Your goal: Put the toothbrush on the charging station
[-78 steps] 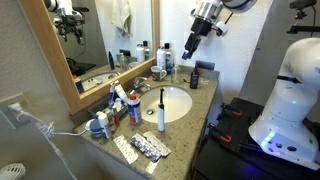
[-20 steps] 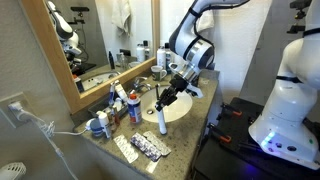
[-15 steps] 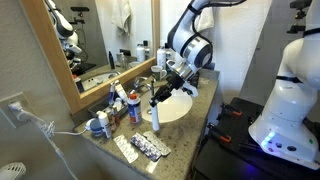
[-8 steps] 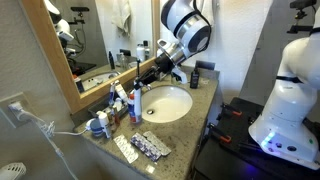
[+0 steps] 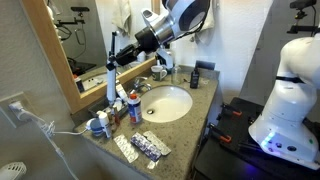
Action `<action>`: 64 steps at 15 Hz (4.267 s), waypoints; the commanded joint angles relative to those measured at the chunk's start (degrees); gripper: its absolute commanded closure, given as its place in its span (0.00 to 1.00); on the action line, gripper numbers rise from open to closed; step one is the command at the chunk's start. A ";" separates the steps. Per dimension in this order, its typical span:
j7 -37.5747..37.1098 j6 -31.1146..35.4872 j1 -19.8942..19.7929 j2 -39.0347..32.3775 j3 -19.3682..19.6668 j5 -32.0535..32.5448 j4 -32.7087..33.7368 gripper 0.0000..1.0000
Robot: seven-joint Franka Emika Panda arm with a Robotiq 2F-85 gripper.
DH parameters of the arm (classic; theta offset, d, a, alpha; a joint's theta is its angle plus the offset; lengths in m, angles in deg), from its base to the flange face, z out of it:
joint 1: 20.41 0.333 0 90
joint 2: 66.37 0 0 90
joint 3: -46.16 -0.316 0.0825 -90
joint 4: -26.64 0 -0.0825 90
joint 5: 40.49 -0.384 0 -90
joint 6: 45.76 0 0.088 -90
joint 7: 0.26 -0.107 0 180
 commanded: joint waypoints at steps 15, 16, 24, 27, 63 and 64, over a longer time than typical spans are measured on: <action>27.47 2.70 6.32 -33.29 6.51 -3.55 33.34 0.91; 27.47 2.81 7.65 -35.00 8.12 -3.03 35.58 0.91; 27.47 5.86 12.43 -43.10 14.98 -3.36 43.23 0.91; 27.47 7.22 12.59 -44.15 15.94 -3.80 43.74 0.91; 12.63 12.62 13.87 -46.04 12.83 -0.92 41.85 0.93; 12.51 12.65 13.85 -46.20 12.79 -0.97 41.94 0.93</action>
